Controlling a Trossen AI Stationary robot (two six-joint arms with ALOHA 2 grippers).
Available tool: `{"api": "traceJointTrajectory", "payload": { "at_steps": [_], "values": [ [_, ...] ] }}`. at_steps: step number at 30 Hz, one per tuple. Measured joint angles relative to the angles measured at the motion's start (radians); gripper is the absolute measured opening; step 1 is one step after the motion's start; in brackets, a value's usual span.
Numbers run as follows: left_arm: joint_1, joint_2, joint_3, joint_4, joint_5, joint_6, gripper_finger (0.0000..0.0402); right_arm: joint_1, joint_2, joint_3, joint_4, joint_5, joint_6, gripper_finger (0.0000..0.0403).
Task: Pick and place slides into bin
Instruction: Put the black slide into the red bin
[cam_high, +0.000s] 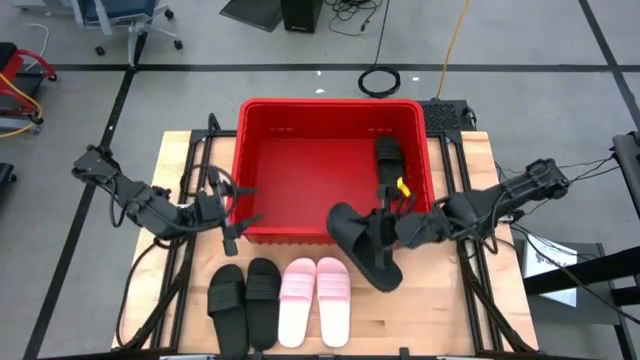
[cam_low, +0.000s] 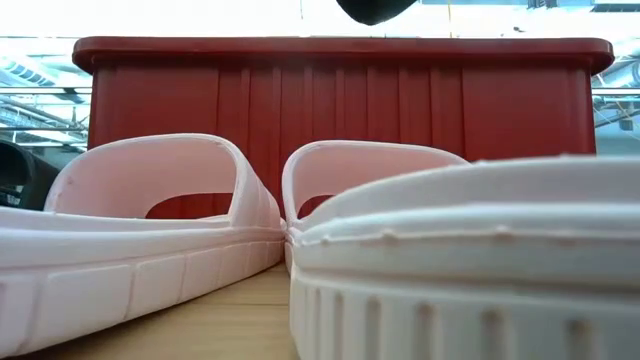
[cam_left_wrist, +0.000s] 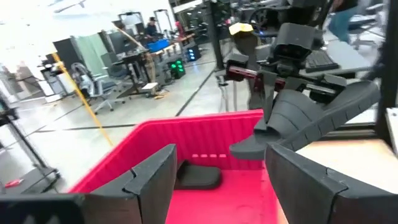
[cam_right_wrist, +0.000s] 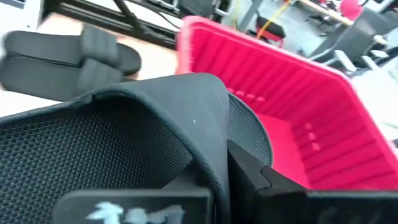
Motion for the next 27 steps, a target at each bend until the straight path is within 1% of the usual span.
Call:
{"api": "traceJointTrajectory", "payload": {
  "at_steps": [10,17,21,27],
  "values": [
    [0.164,-0.058,0.0,-0.013,0.13,0.072,0.025,-0.159,-0.031,0.0,-0.028,-0.001,-0.098,0.001],
    [0.317,-0.085,0.0,-0.023,0.238,0.1,0.025,-0.302,-0.031,0.0,-0.099,0.0,-0.103,0.001],
    [0.428,-0.103,0.0,-0.046,0.343,0.089,0.025,-0.386,-0.031,-0.007,-0.141,0.001,-0.091,0.001],
    [0.59,-0.104,0.0,-0.075,0.506,0.066,0.025,-0.486,-0.031,-0.107,-0.135,-0.001,-0.097,0.001]
  ]
}}
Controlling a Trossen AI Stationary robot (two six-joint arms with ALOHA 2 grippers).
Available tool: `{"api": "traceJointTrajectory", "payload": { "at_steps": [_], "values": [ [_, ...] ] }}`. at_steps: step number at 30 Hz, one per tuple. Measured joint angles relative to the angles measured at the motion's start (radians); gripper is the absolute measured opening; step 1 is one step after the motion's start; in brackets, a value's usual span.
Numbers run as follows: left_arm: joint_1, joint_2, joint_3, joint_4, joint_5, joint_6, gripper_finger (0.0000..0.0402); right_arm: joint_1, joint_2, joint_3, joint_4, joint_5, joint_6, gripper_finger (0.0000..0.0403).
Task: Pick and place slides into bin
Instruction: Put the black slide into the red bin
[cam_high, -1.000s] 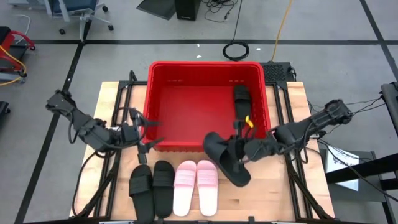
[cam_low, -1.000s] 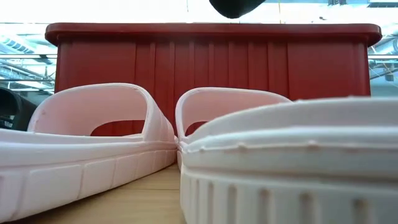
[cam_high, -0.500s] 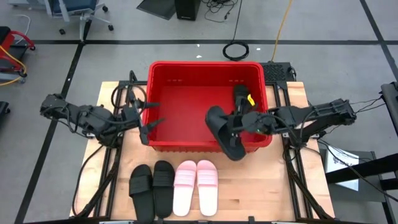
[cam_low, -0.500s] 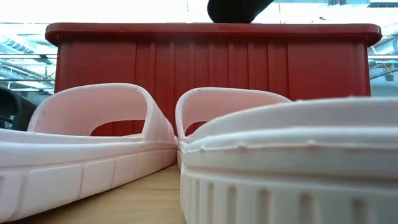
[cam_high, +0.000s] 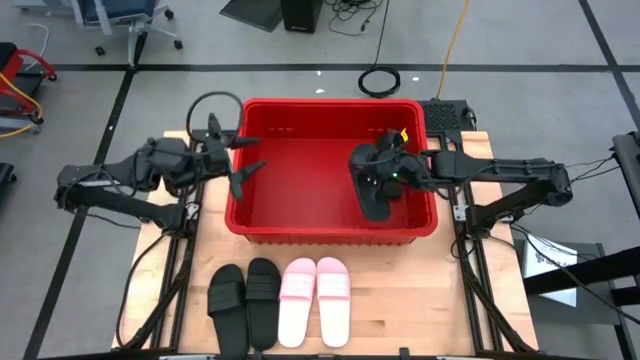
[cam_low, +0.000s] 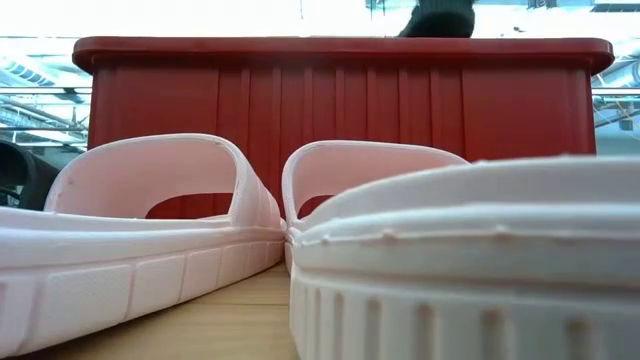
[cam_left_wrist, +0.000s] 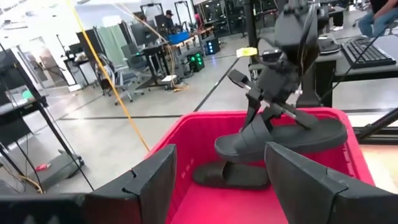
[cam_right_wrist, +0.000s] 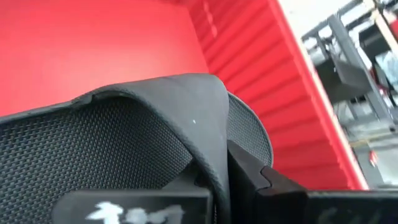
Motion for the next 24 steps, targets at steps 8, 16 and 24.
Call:
{"api": "traceJointTrajectory", "payload": {
  "at_steps": [8,16,24],
  "values": [
    [0.122,0.0,0.0,-0.039,0.142,-0.022,0.025,-0.051,-0.017,-0.165,0.08,-0.001,-0.003,0.001],
    [0.149,0.0,0.0,-0.044,0.198,-0.019,0.025,-0.1,-0.046,-0.322,0.116,0.0,-0.009,0.001],
    [0.149,0.0,0.0,-0.045,0.198,0.02,0.025,-0.161,-0.077,-0.438,0.213,-0.003,-0.027,0.001]
  ]
}}
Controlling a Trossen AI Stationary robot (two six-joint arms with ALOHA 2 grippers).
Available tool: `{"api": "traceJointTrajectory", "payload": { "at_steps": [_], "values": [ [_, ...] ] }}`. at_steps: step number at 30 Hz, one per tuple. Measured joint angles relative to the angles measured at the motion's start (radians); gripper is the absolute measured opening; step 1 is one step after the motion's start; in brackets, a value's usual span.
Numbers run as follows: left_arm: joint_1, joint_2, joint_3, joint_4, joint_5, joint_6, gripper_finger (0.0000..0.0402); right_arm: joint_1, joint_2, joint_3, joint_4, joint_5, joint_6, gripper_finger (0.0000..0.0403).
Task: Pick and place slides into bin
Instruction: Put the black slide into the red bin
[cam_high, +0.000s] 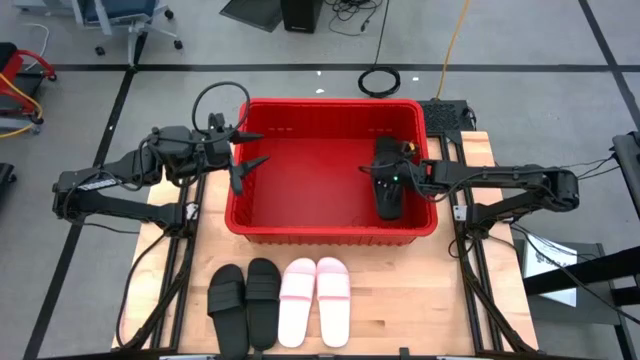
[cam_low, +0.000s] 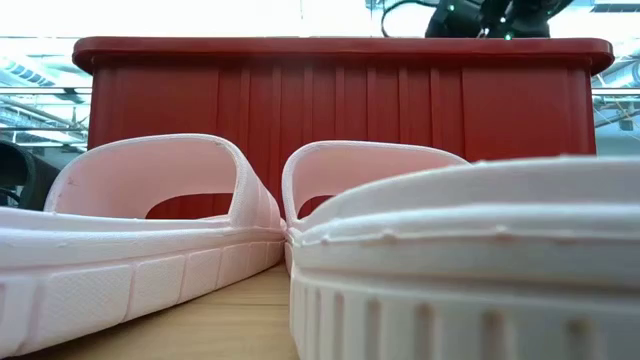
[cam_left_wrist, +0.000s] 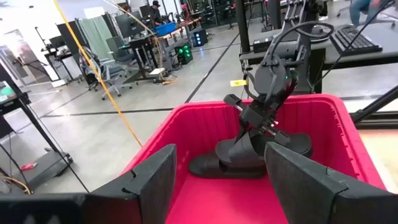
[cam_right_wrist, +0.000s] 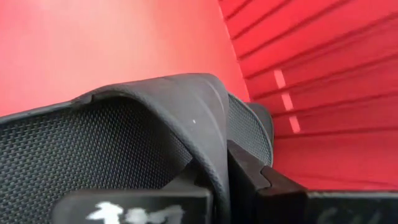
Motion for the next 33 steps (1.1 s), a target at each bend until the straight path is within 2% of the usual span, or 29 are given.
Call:
{"api": "traceJointTrajectory", "payload": {
  "at_steps": [6,21,25,33],
  "values": [
    [0.042,0.0,0.0,-0.017,0.006,0.003,0.025,-0.025,0.0,-0.037,0.01,-0.034,0.0,0.001],
    [0.219,0.0,0.0,-0.029,0.138,-0.029,0.025,-0.043,0.0,-0.099,0.061,-0.056,-0.017,0.001],
    [0.231,0.0,-0.006,-0.02,0.174,-0.034,0.025,-0.043,0.0,-0.134,0.069,-0.056,-0.005,0.001],
    [0.231,0.0,-0.061,0.018,0.177,-0.038,0.025,-0.044,0.0,-0.186,0.079,-0.063,0.016,0.001]
  ]
}}
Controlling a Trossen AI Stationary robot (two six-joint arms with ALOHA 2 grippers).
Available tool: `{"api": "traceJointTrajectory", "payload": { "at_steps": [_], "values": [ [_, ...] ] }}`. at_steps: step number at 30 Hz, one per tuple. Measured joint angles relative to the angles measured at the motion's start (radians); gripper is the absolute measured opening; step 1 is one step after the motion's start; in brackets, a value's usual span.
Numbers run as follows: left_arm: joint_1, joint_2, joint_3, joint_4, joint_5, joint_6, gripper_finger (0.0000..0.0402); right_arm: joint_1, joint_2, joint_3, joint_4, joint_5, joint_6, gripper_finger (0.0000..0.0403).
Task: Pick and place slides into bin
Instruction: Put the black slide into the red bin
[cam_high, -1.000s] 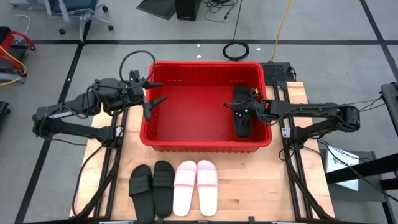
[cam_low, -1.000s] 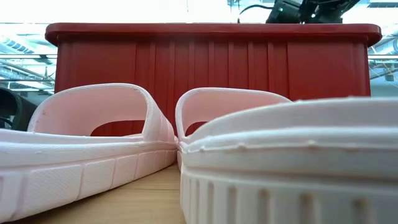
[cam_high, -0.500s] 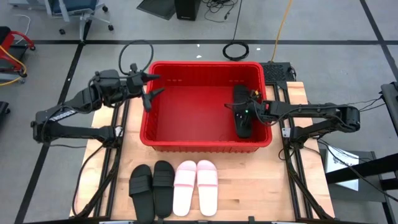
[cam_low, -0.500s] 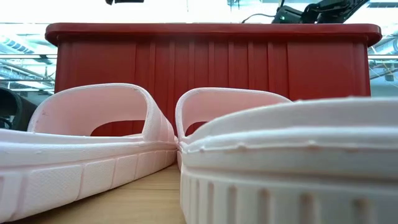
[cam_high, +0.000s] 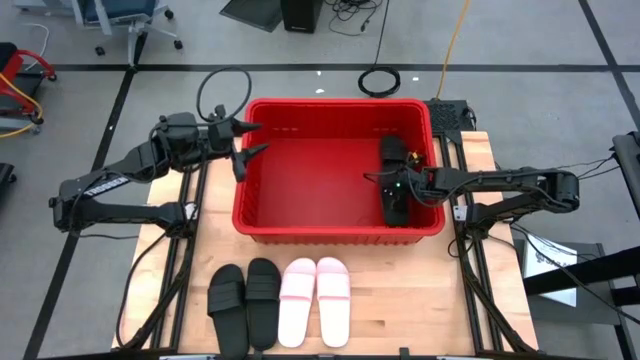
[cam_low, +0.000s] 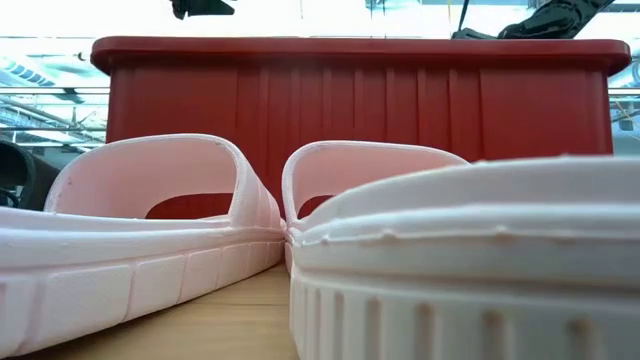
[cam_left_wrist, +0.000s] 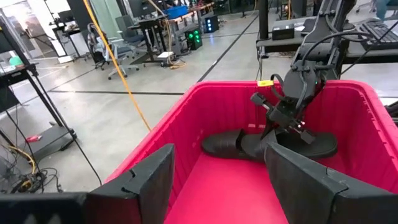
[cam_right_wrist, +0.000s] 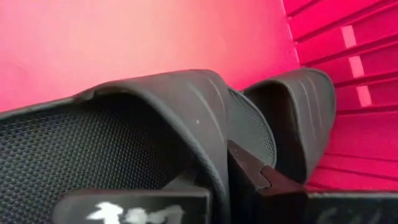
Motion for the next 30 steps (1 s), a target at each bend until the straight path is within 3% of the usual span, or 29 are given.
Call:
{"api": "traceJointTrajectory", "payload": {
  "at_steps": [17,30],
  "values": [
    [0.0,0.0,-0.02,0.021,0.0,0.003,0.025,0.0,0.0,-0.004,0.007,0.014,-0.008,0.0024],
    [0.0,0.0,-0.02,0.013,0.0,-0.005,0.025,0.0,-0.001,-0.005,-0.038,0.014,-0.045,0.0132]
  ]
}}
